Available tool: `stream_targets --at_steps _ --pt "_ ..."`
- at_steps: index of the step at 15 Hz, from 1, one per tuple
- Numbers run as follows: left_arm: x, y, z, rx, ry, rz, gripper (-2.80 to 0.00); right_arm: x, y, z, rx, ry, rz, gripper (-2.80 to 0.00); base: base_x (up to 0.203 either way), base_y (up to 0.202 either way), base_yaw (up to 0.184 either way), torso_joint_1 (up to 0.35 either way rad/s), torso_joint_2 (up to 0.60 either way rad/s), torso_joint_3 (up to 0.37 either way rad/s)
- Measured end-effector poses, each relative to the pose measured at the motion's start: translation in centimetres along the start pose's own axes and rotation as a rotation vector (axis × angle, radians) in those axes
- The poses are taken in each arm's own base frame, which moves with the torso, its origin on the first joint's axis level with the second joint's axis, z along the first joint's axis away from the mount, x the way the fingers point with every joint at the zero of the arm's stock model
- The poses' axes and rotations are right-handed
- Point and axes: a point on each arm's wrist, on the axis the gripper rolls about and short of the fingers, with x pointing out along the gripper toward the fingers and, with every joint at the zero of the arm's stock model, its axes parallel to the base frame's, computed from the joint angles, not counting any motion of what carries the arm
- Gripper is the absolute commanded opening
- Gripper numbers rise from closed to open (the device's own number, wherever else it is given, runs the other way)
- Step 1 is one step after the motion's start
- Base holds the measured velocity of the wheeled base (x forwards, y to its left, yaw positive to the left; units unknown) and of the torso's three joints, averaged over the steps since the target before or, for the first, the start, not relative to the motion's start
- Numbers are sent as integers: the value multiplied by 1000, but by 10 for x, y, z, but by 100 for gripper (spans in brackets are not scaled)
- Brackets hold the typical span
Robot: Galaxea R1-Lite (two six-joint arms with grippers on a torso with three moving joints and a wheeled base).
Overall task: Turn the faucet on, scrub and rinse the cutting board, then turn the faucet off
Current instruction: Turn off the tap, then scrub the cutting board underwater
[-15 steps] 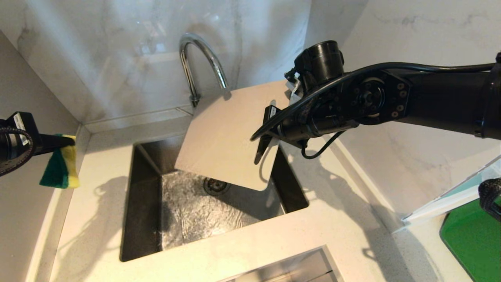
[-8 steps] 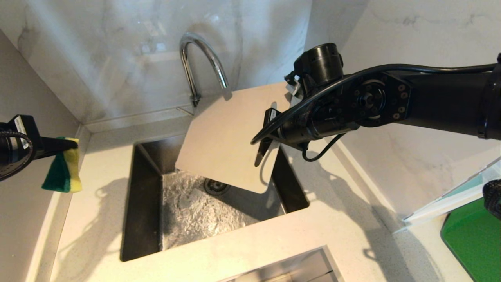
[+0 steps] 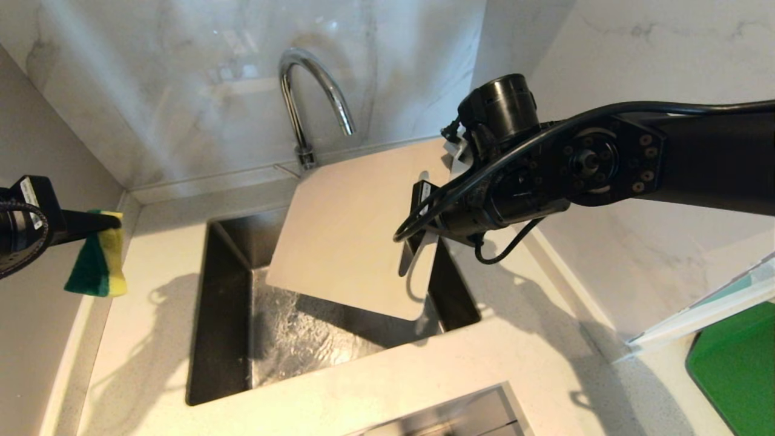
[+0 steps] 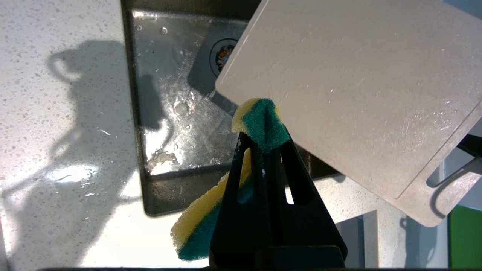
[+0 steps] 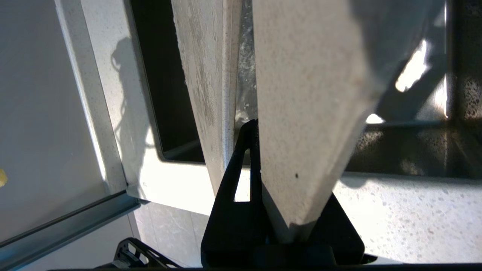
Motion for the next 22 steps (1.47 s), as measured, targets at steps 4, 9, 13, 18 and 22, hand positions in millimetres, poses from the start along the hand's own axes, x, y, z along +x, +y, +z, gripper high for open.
stream_targets --at_steps 4,9,13,18,22 --pt "2 -2 1 4 -1 -10 -280 -10 -3 -8 6 15 -13 -280 0 0 0 0 0 0" --pt "17 -8 12 6 -5 -6 -280 -28 -3 -16 7 17 -14 -280 0 0 0 0 0 0" --pt "43 -20 25 16 -13 16 -280 -47 -2 -22 5 11 -10 -280 0 0 0 0 0 0" --pt "64 -30 30 21 -6 14 -280 -59 -1 -28 5 13 0 -280 0 0 0 0 0 0" --pt "71 -44 29 41 -8 7 -280 -58 4 -35 -7 37 14 -280 0 0 0 0 0 0"
